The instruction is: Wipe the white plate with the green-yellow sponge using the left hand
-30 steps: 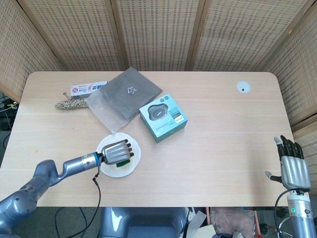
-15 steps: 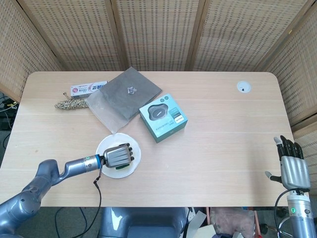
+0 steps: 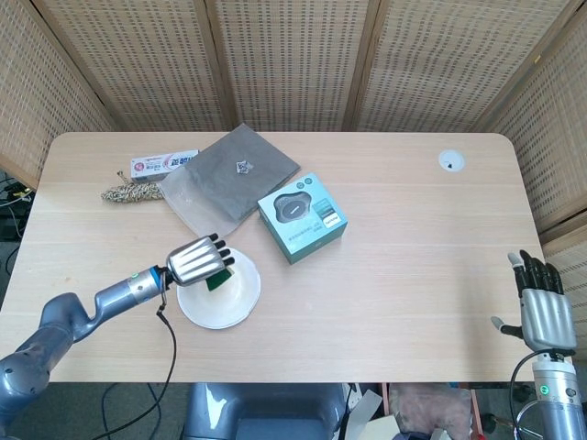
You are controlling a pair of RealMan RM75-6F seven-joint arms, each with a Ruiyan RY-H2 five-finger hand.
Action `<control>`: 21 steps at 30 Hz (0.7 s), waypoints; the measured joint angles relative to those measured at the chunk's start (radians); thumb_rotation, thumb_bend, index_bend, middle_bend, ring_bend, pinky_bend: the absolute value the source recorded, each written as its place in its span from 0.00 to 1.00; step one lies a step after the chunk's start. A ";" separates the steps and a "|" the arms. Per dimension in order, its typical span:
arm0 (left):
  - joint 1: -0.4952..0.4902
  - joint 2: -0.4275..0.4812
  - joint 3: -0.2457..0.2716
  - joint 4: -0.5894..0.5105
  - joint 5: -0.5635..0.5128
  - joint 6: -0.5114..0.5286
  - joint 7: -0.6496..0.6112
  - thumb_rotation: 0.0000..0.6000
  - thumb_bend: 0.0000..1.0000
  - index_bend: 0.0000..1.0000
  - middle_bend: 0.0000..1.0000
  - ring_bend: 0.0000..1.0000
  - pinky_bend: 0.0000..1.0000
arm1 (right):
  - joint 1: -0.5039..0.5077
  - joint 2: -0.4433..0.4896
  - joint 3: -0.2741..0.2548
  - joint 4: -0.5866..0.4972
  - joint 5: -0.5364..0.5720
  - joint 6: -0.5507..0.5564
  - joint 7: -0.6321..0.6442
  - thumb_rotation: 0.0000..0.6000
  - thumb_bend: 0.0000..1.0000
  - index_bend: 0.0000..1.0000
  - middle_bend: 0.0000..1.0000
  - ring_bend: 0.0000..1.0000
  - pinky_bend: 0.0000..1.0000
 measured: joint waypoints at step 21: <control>0.211 0.097 -0.057 -0.028 -0.213 -0.227 -0.199 1.00 0.07 0.16 0.14 0.18 0.23 | -0.003 0.004 -0.012 -0.022 -0.021 0.007 -0.010 1.00 0.00 0.00 0.00 0.00 0.00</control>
